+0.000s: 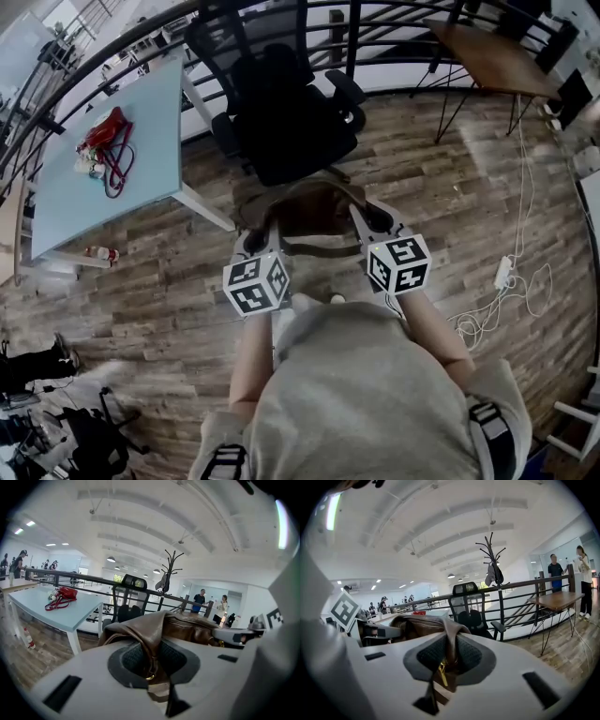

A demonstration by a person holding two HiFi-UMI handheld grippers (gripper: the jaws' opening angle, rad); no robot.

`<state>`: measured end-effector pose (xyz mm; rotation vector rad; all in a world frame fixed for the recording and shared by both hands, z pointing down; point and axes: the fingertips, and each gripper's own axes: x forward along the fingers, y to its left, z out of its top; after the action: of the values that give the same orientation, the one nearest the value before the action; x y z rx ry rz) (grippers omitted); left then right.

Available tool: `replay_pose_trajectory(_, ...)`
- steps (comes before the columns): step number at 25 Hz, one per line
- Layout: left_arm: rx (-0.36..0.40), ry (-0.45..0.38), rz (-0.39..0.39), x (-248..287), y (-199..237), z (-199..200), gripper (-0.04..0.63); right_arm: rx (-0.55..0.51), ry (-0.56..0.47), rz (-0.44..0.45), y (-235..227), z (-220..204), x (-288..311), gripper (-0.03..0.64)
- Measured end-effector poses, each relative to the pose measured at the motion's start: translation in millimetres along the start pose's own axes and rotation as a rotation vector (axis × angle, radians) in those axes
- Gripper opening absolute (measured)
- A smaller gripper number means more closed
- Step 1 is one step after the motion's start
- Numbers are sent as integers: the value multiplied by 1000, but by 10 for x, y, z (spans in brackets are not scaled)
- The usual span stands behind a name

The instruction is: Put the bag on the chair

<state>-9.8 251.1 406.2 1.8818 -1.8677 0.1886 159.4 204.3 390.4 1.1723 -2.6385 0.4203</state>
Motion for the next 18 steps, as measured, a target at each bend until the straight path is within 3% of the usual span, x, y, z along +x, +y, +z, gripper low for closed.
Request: replay_pose_trajectory(18,-41,-26,22,180,-18,9,46,11,2,37,-127,37,130,49)
